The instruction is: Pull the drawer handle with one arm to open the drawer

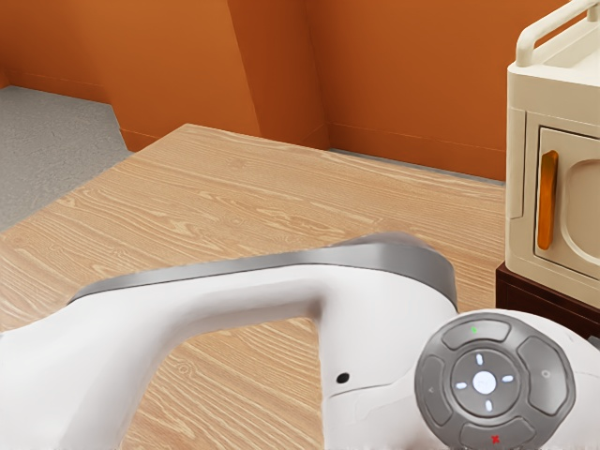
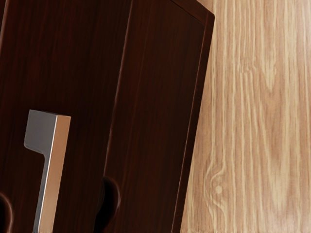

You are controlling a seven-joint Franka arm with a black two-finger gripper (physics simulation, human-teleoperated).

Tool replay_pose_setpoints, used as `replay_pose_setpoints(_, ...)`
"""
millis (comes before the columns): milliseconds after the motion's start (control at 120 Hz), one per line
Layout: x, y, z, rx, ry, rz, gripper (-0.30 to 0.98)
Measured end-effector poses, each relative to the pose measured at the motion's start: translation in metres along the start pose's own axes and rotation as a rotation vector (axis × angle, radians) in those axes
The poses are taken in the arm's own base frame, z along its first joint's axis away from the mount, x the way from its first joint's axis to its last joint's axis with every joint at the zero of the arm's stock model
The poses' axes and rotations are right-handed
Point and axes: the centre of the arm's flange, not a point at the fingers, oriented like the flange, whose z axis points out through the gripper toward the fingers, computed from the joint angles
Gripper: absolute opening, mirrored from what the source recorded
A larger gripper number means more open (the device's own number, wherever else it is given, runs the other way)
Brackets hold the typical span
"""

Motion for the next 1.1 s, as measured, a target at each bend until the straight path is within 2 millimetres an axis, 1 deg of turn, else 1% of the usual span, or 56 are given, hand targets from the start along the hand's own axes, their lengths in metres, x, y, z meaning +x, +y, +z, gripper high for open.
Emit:
replay_pose_setpoints(83,-0.003,-0.001,0.007,-0.003,-0.007,0.003,0.69)
replay_pose_setpoints(192,-0.003,-0.005,0.010,0.001,-0.006,0.008,0.69)
replay_pose_setpoints(317,0.000,-0.015,0.013,0.017,-0.004,0.007,0.69)
replay_pose_setpoints(458,-0.007,-0.019,0.029,0.009,-0.024,0.003,0.69)
replay_pose_setpoints(800,-0.006,-0.014,0.042,-0.003,-0.025,0.015,0.69)
replay_pose_setpoints(883,-0.005,-0.012,0.047,-0.011,-0.026,0.015,0.71)
replay_pose_setpoints(942,-0.005,-0.011,0.048,-0.013,-0.025,0.014,0.73)
replay_pose_setpoints(975,-0.005,-0.013,0.048,-0.010,-0.024,0.013,0.69)
replay_pose_setpoints(1100,0.000,-0.022,0.039,0.012,-0.010,0.013,0.68)
